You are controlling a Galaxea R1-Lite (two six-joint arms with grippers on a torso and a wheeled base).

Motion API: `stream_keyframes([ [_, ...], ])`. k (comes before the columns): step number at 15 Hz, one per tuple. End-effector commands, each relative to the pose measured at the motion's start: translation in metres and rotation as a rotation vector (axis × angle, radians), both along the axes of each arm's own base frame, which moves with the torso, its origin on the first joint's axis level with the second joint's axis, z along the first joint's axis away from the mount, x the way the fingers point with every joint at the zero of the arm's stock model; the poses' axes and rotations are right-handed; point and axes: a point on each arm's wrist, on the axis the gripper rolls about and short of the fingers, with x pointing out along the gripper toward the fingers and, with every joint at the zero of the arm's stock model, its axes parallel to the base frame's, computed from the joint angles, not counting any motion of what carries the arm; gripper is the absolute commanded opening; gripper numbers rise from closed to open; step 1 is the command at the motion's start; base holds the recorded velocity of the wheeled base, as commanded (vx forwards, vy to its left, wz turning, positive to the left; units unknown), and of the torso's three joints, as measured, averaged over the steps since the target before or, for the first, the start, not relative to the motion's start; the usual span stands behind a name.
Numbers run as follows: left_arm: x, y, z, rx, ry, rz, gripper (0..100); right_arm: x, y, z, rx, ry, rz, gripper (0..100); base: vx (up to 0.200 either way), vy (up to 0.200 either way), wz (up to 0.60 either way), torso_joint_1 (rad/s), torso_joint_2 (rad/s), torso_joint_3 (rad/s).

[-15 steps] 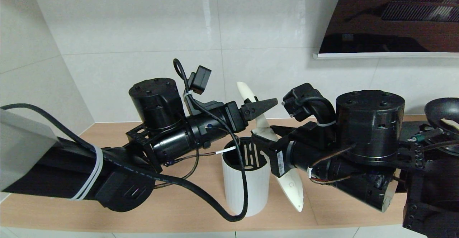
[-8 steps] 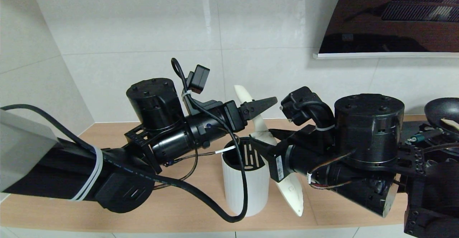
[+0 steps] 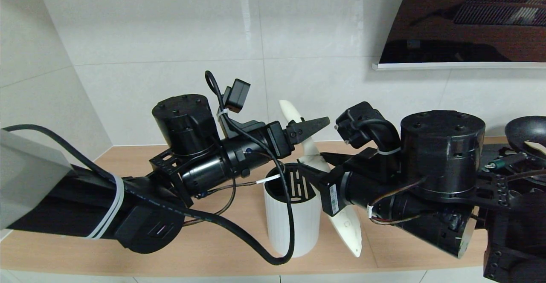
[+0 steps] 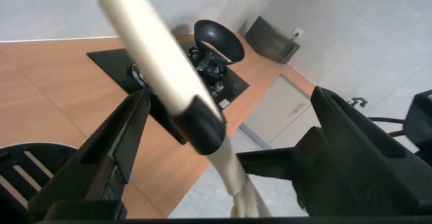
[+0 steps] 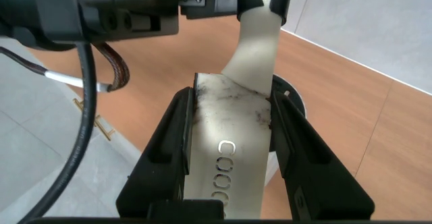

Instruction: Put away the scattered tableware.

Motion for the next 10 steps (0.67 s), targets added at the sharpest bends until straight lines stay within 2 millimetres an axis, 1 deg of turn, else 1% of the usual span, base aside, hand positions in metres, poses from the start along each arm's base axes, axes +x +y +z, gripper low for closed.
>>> stream_keyframes([
  [1, 0.0007, 0.0000, -0.0005, 0.001, 0.000, 0.001, 100, -0.0006, -0.0007, 0.0014, 0.003, -0.003, 0.000, 0, 0.000, 0.000, 0.00, 0.000, 0.00, 0.000],
  [3, 0.0005, 0.0001, 0.0001, 0.000, -0.001, 0.001, 100, -0.0010, -0.0005, 0.0010, 0.002, -0.002, 0.002, 0, 0.000, 0.000, 0.00, 0.000, 0.00, 0.000],
  [4, 0.0005, 0.0001, 0.0002, -0.001, -0.002, 0.001, 0, -0.0028, 0.0003, 0.0010, 0.002, -0.002, 0.008, 0, 0.000, 0.000, 0.00, 0.000, 0.00, 0.000],
  [10, -0.0011, 0.0015, -0.0005, 0.005, 0.000, -0.036, 0, -0.0046, 0.0011, 0.0011, 0.002, -0.002, 0.014, 0, 0.000, 0.000, 0.00, 0.000, 0.00, 0.000],
])
